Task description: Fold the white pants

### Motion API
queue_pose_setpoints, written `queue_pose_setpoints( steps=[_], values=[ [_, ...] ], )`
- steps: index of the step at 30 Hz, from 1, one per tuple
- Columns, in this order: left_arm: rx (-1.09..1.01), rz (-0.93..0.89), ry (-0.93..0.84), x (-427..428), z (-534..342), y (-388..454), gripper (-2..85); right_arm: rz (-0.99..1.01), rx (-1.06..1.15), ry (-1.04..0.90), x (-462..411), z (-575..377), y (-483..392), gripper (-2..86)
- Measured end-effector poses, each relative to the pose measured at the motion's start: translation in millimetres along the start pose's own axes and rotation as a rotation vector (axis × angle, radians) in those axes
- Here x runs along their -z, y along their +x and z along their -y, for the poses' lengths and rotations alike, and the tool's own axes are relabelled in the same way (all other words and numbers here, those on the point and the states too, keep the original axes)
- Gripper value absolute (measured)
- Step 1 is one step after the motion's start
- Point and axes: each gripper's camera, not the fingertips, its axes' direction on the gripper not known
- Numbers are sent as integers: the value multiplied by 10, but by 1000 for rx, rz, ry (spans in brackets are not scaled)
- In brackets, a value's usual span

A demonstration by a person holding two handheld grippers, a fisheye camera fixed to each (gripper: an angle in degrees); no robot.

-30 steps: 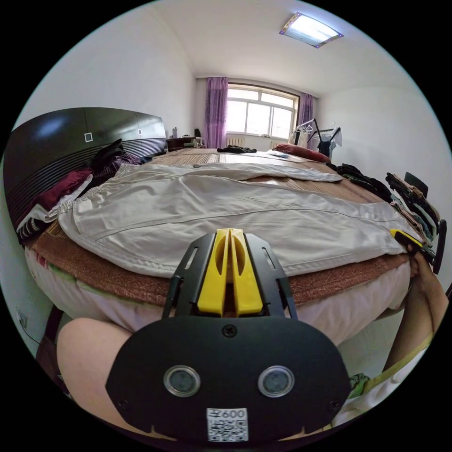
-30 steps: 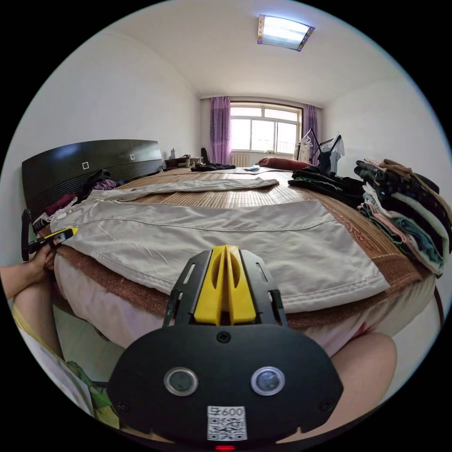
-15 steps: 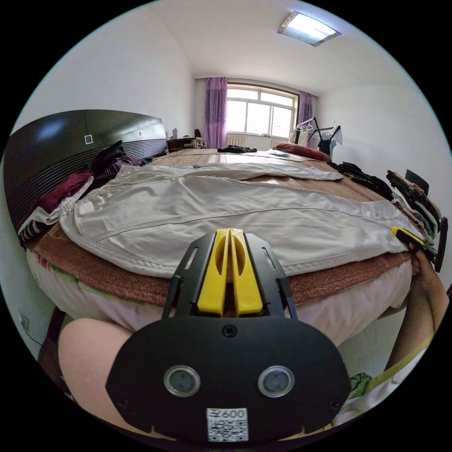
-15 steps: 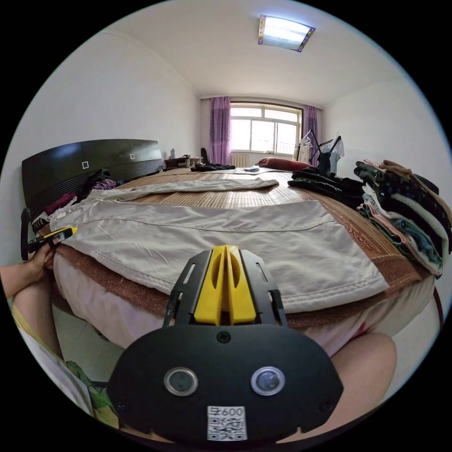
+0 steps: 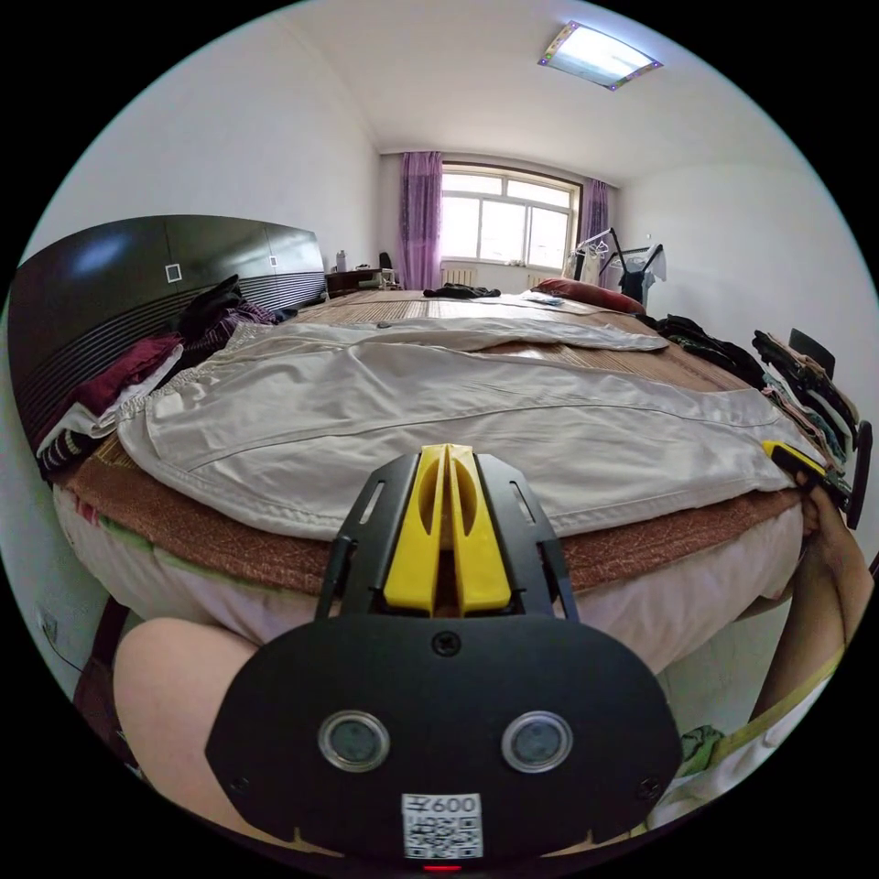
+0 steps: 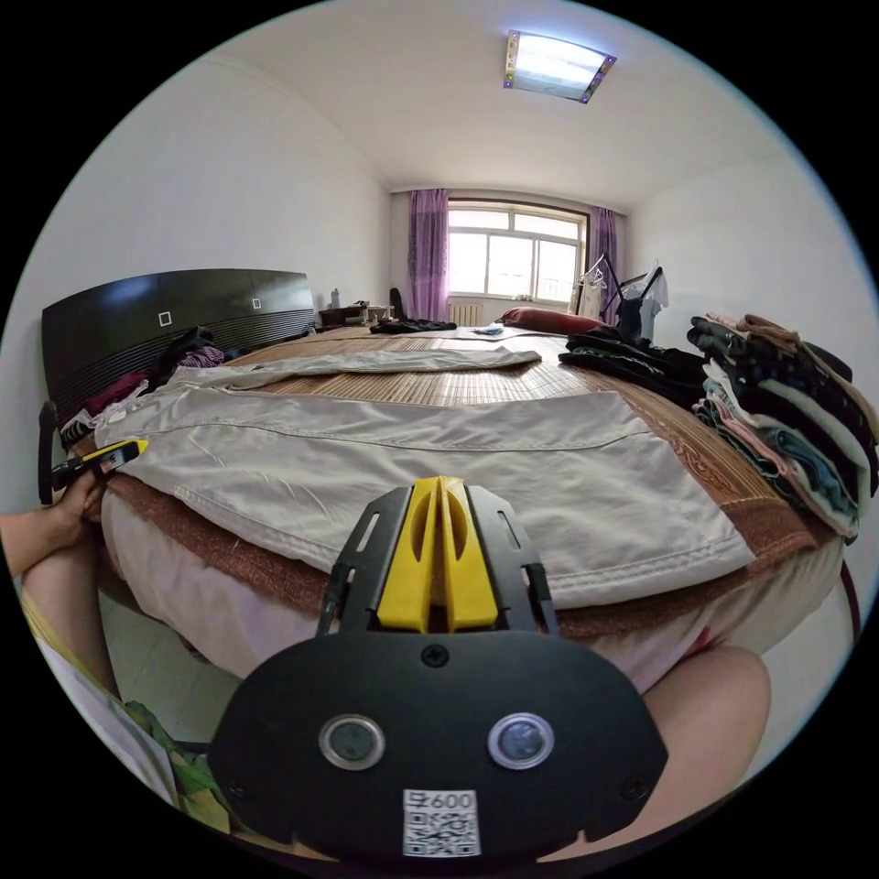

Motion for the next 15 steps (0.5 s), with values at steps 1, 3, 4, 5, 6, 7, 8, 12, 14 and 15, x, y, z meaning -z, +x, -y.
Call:
queue_pose_setpoints(
  steps=[1,3,4,5,6,7,8,12,14,15],
  values=[
    [0,0,0,-2,10,-1,3,0,0,0,1,3,-3,-9],
    [0,1,-1,-5,26,-1,3,0,0,0,2,7,-6,-9],
    [0,2,-1,-6,36,0,3,0,0,0,2,9,-8,-9],
    [0,2,-1,-7,41,0,3,0,0,0,2,10,-10,-9],
    [0,3,-1,-8,50,1,3,-1,0,0,3,12,-12,-9],
    [-1,3,0,-9,59,2,3,-1,0,0,3,14,-15,-9],
    [-1,3,0,-9,62,2,3,-1,0,0,3,15,-16,-9],
    [-2,5,1,-11,89,6,3,-2,1,1,4,21,-23,-8],
    [-2,6,1,-12,101,8,3,-2,0,1,3,25,-23,-8],
    [-2,6,2,-13,108,9,3,-2,0,1,3,28,-23,-8]
  ],
)
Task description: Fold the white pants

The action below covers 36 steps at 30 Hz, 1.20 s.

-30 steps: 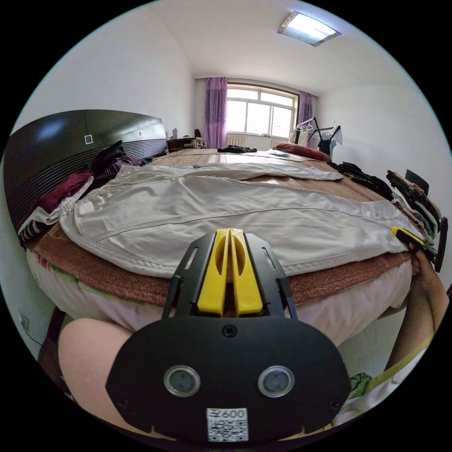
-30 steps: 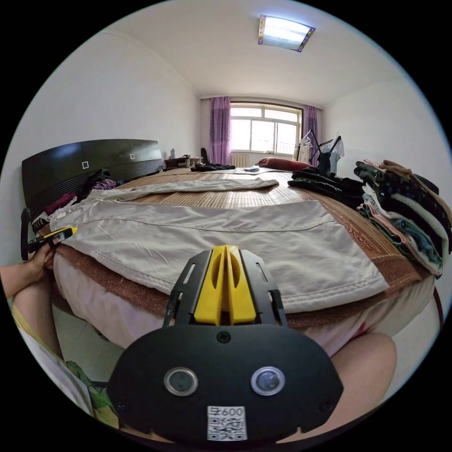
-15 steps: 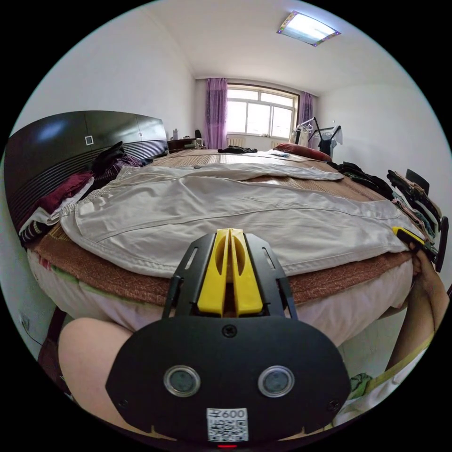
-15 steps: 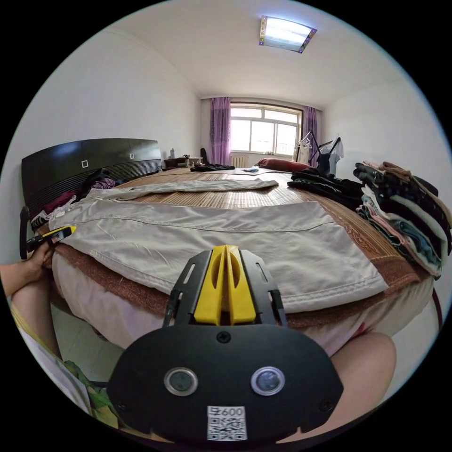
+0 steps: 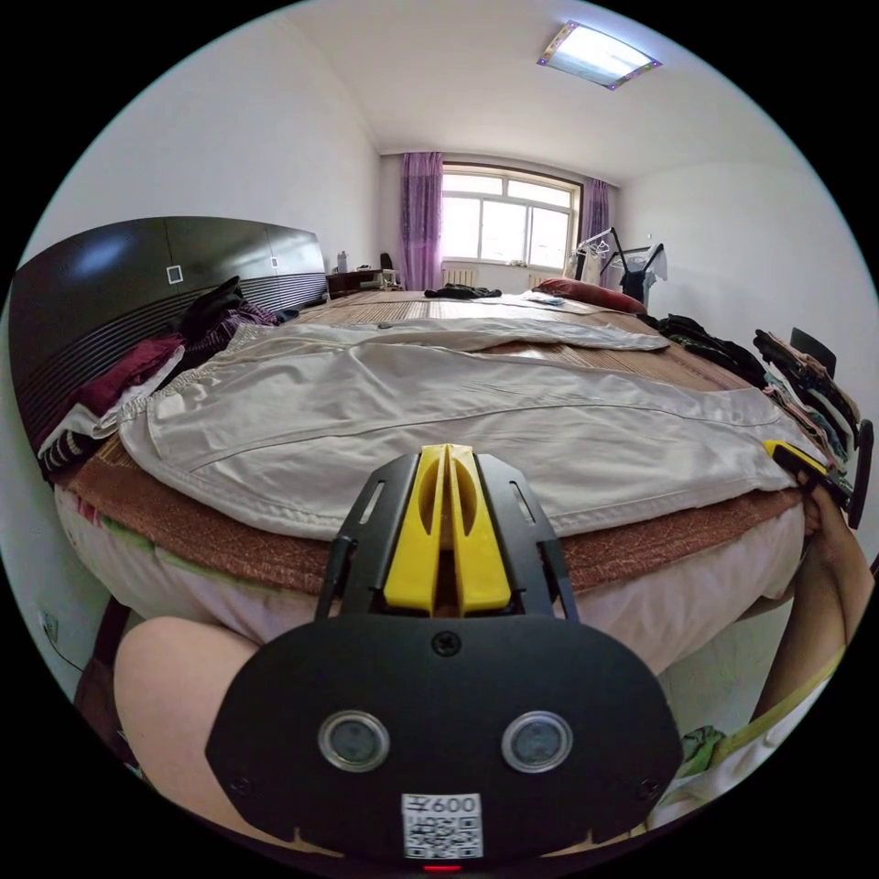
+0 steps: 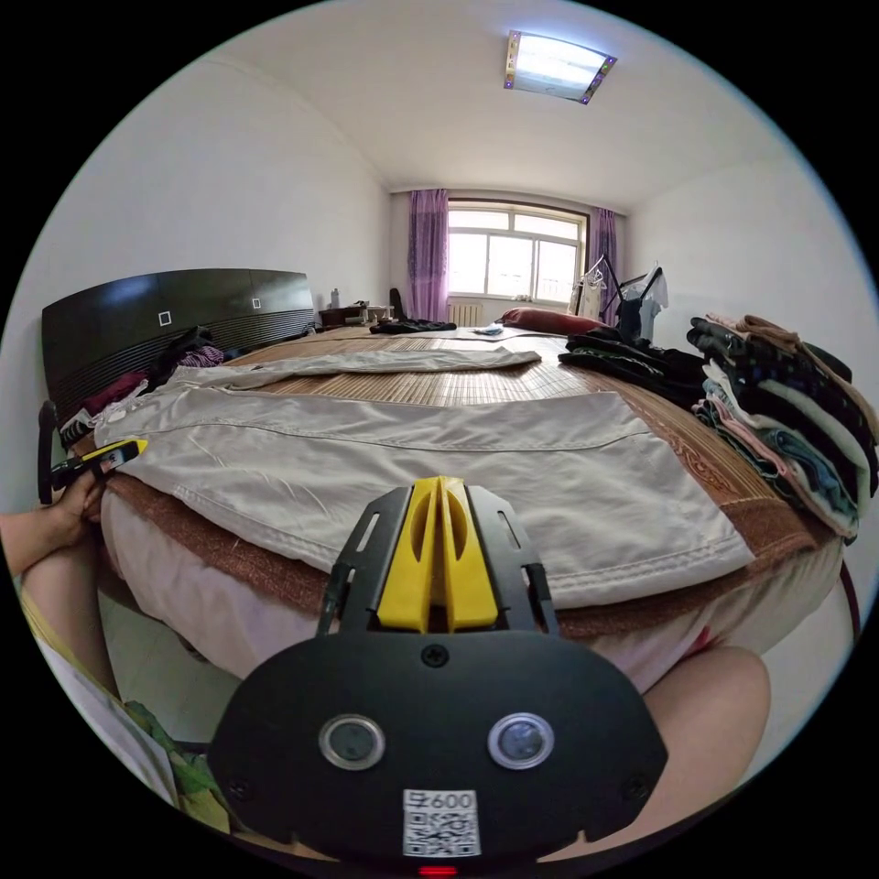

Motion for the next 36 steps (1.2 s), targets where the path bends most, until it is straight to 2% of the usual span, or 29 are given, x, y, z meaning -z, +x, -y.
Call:
queue_pose_setpoints(
  steps=[36],
  values=[
    [12,7,-6,-108,142,-69,3,4,-2,-8,-42,79,123,-9]
  ],
)
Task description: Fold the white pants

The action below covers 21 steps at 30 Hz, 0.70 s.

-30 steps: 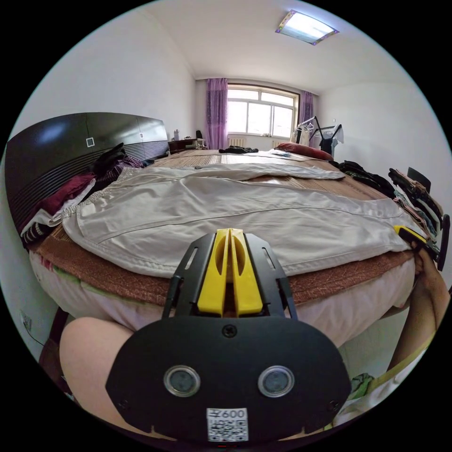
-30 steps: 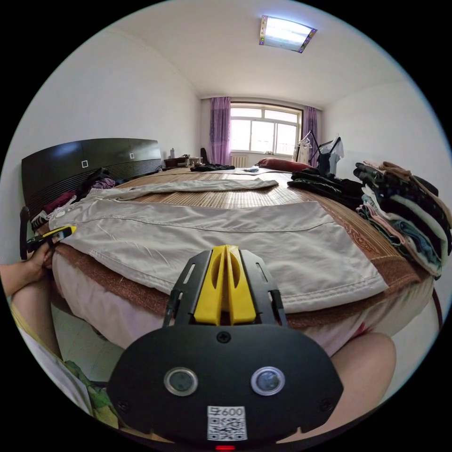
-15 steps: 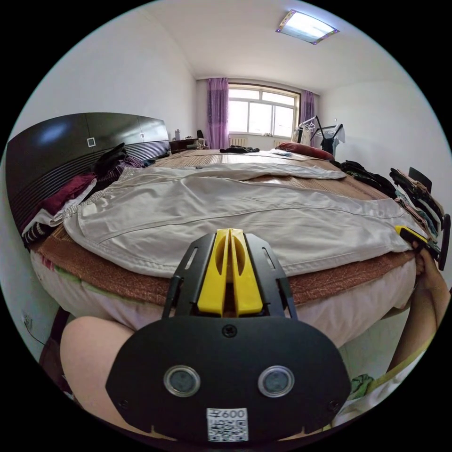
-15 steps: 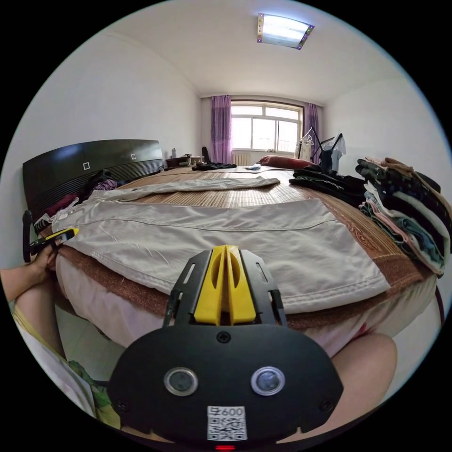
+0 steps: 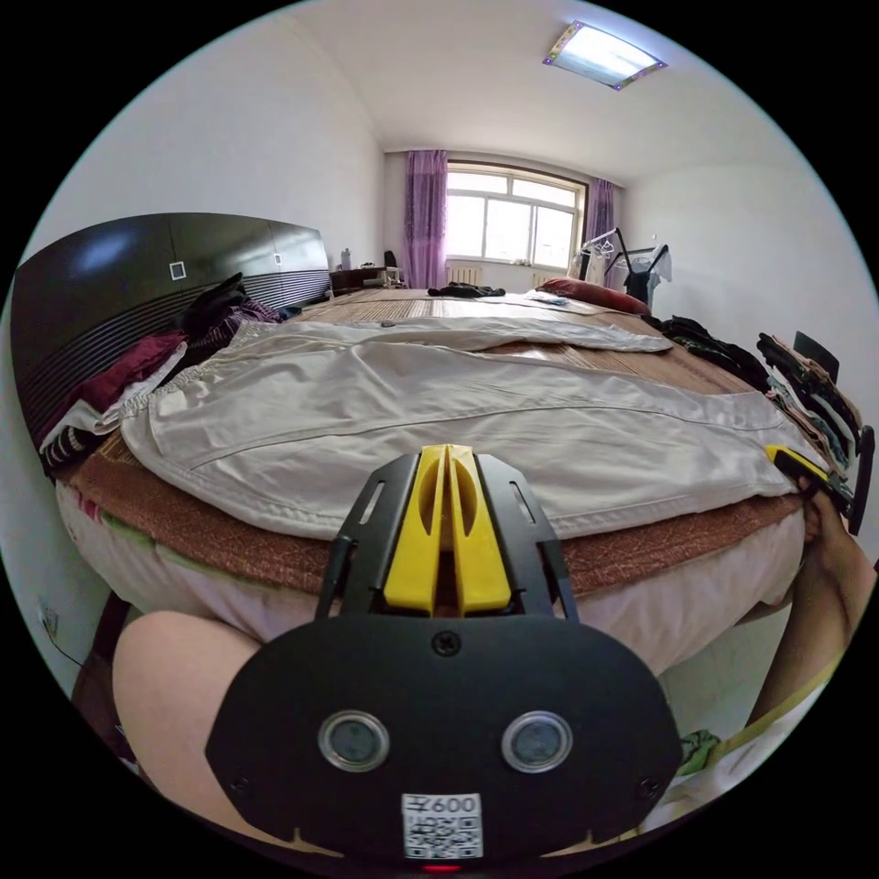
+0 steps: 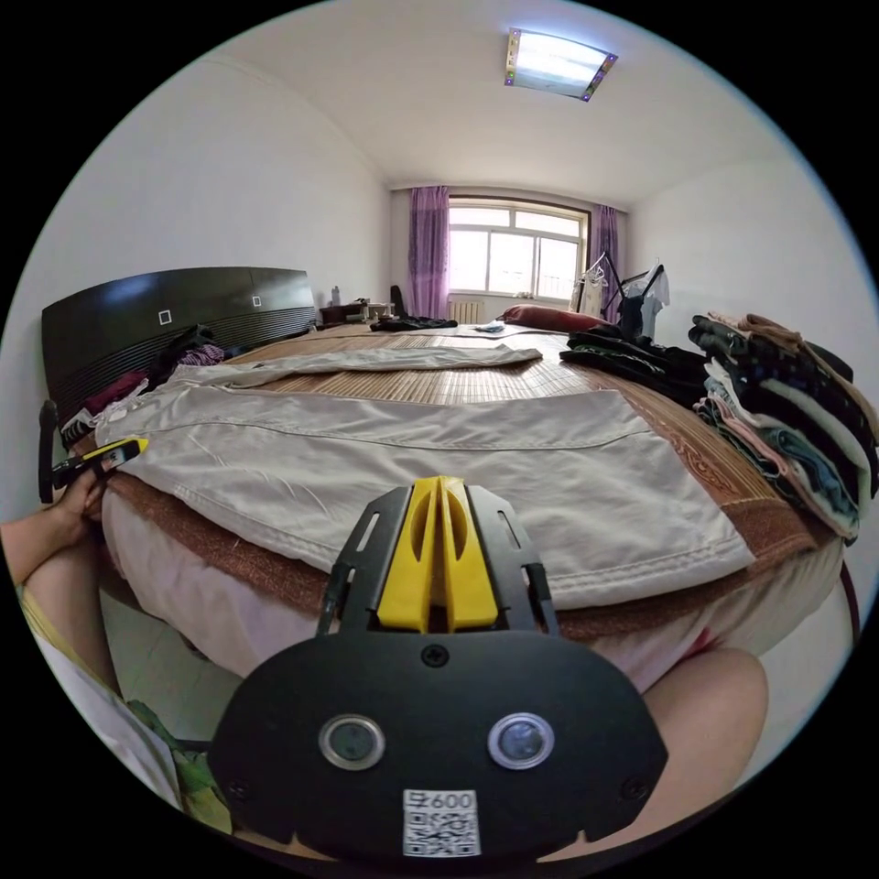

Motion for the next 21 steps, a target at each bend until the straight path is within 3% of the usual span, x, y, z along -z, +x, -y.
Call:
queue_pose_setpoints(
  steps=[21],
  values=[
    [-1,9,13,-157,-51,-110,4,15,-8,28,1,-39,185,-9]
  ],
)
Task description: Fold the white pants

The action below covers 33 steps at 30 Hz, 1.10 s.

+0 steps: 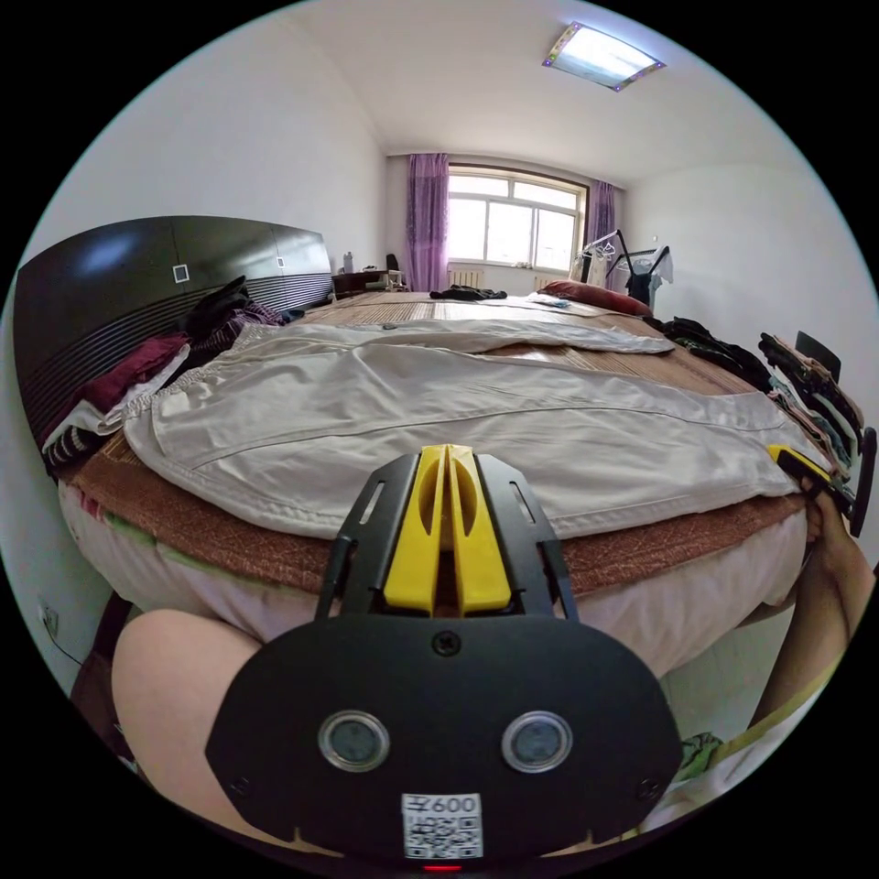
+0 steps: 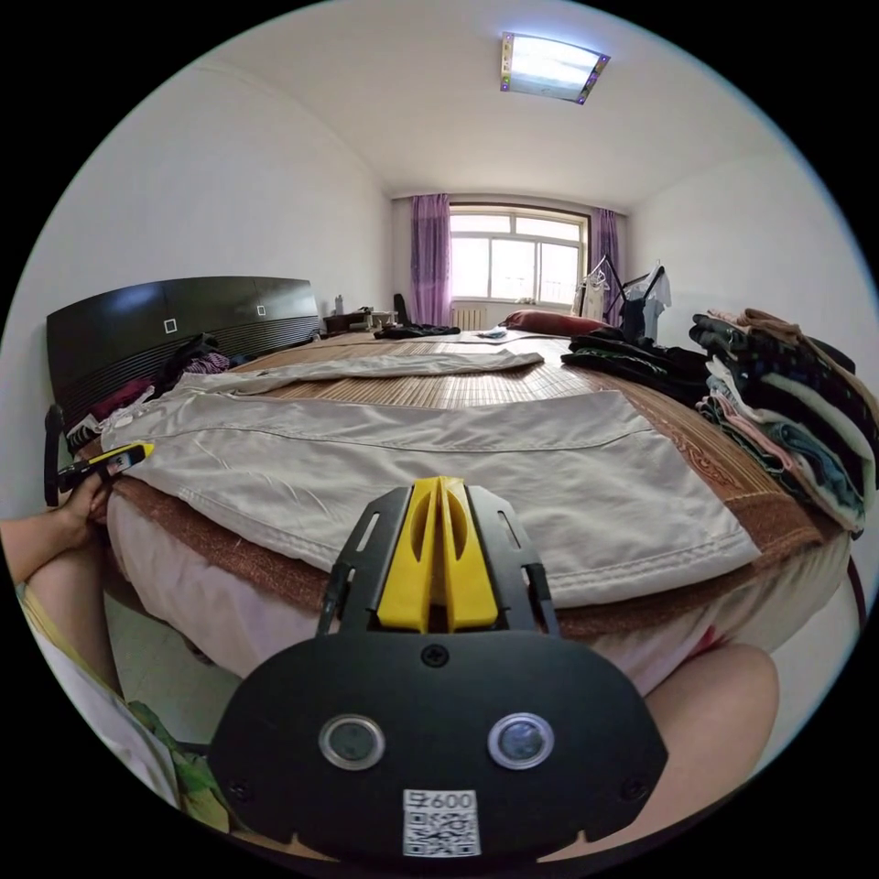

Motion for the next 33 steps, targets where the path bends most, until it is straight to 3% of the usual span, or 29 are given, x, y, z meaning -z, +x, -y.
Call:
queue_pose_setpoints(
  steps=[33],
  values=[
    [-12,-10,19,-109,-167,-56,3,-16,7,7,-55,-75,57,-8]
  ],
)
